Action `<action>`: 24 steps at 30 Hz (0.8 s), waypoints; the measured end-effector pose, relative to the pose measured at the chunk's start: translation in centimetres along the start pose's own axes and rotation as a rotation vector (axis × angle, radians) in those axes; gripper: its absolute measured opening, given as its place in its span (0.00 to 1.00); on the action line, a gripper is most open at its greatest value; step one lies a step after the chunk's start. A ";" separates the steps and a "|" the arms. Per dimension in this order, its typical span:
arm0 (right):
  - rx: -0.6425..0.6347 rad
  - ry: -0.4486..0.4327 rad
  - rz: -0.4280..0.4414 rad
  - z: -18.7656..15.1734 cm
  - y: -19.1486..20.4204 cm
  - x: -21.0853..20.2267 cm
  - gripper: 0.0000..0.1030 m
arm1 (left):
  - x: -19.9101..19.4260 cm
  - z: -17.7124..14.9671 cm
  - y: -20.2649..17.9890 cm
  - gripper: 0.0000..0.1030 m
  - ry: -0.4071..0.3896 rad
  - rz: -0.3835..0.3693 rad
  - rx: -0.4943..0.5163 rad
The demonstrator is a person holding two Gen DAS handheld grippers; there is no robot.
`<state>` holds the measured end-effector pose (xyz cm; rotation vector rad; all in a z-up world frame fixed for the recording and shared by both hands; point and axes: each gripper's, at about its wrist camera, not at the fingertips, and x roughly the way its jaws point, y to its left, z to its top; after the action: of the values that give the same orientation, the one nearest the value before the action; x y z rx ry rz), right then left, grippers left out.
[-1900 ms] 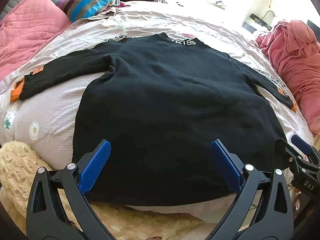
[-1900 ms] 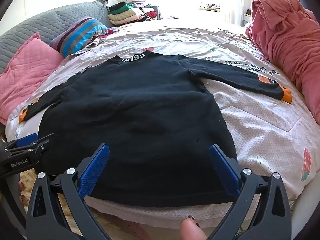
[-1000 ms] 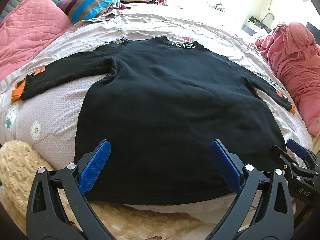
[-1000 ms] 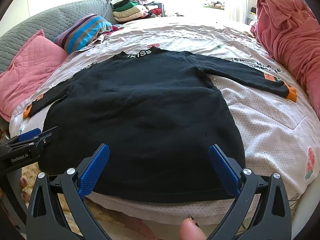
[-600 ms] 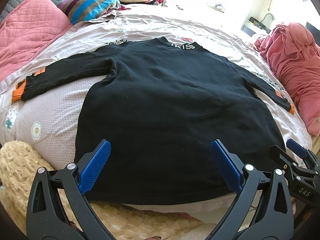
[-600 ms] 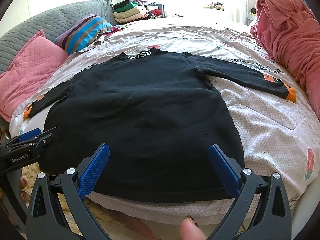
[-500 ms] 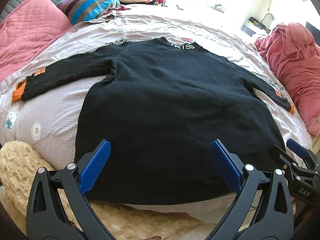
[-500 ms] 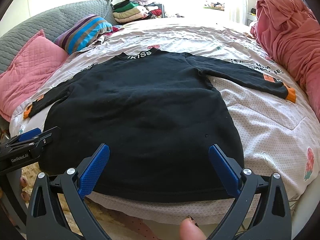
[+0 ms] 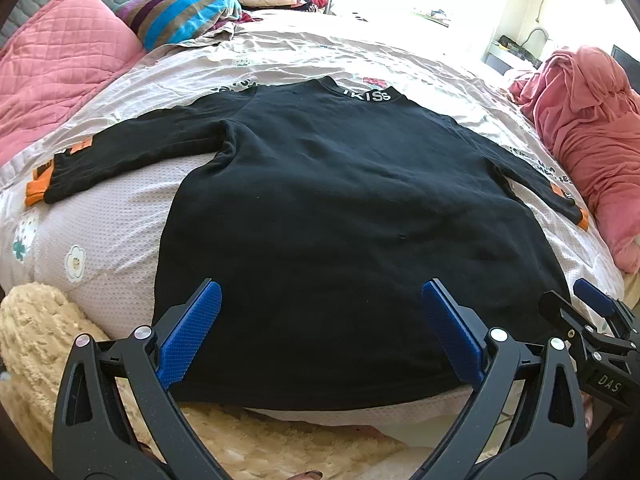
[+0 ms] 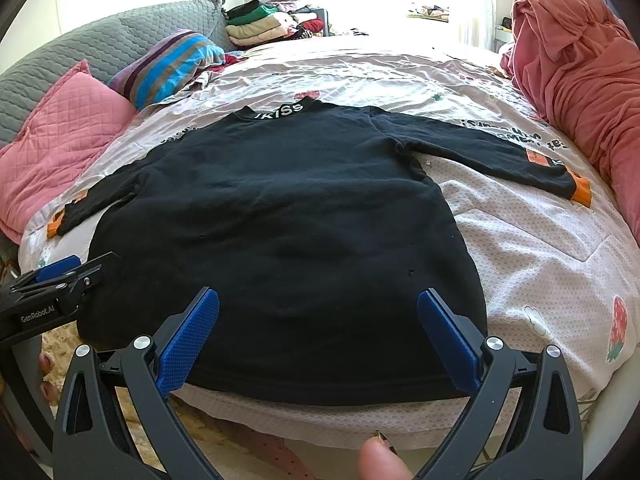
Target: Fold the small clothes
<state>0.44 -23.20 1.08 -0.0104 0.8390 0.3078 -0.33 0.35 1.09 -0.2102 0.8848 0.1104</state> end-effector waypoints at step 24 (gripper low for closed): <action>-0.013 -0.026 0.021 1.4 0.0 0.4 0.96 | 0.7 0.5 -0.3 0.91 0.004 -0.001 0.011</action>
<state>1.72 -22.94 1.75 -0.0097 0.8114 0.3323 0.57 0.16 0.94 -0.2010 0.8892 0.1040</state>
